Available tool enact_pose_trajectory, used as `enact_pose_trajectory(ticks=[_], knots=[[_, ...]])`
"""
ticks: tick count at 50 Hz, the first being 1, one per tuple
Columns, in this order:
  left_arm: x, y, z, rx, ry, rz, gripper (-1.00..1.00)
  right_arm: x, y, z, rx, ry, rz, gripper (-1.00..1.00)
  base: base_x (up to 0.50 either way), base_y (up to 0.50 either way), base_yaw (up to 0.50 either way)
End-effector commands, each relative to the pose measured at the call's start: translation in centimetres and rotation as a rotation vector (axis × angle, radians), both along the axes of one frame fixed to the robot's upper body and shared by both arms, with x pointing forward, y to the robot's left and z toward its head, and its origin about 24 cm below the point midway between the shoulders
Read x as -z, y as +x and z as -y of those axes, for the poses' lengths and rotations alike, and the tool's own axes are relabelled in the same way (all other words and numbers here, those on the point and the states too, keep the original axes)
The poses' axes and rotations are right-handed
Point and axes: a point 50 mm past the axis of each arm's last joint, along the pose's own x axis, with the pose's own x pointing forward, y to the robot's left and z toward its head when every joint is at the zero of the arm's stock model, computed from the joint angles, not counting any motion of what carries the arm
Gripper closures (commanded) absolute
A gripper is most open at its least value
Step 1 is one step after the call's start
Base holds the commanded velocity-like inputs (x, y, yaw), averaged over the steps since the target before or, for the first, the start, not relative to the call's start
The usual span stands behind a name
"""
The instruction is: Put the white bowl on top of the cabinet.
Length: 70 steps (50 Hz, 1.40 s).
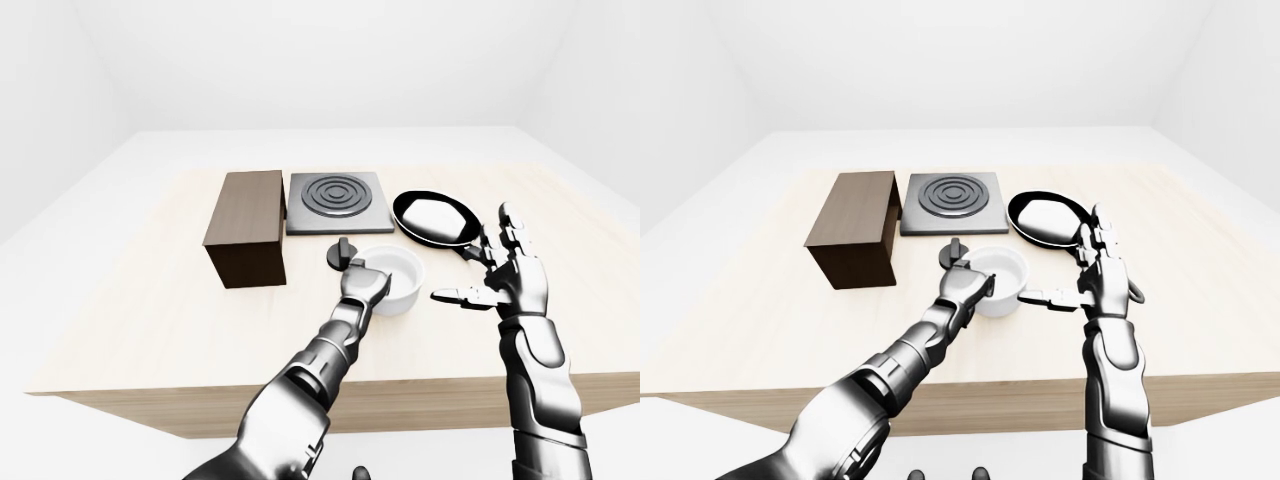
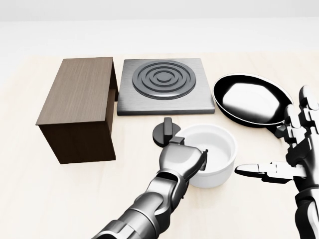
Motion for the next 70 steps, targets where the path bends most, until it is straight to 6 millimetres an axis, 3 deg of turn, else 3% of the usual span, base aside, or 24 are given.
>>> enact_pose_trajectory(ticks=[1, 20, 38, 70], knots=[[0.7, -0.2, -0.5, -0.061, -0.072, -0.079, 1.00, 0.0, 0.0, 0.1, 0.000, 0.003, 0.002, -1.00, 0.00, 0.00, 0.00], [-0.3, 0.4, -0.2, -0.064, -0.101, -0.075, 1.00, -0.1, -0.2, -0.2, -0.008, -0.001, 0.009, -1.00, 0.00, 0.00, 0.00], [-4.8, 2.8, -0.1, -0.094, -0.269, -0.053, 1.00, 0.3, -0.5, -1.1, -0.035, -0.016, -0.005, -1.00, 0.00, 0.00, 0.00], [-8.8, 3.0, 1.0, -0.011, -0.363, 0.024, 1.00, 1.7, -0.1, -2.0, -0.061, -0.034, -0.071, -1.00, 0.00, 0.00, 0.00]])
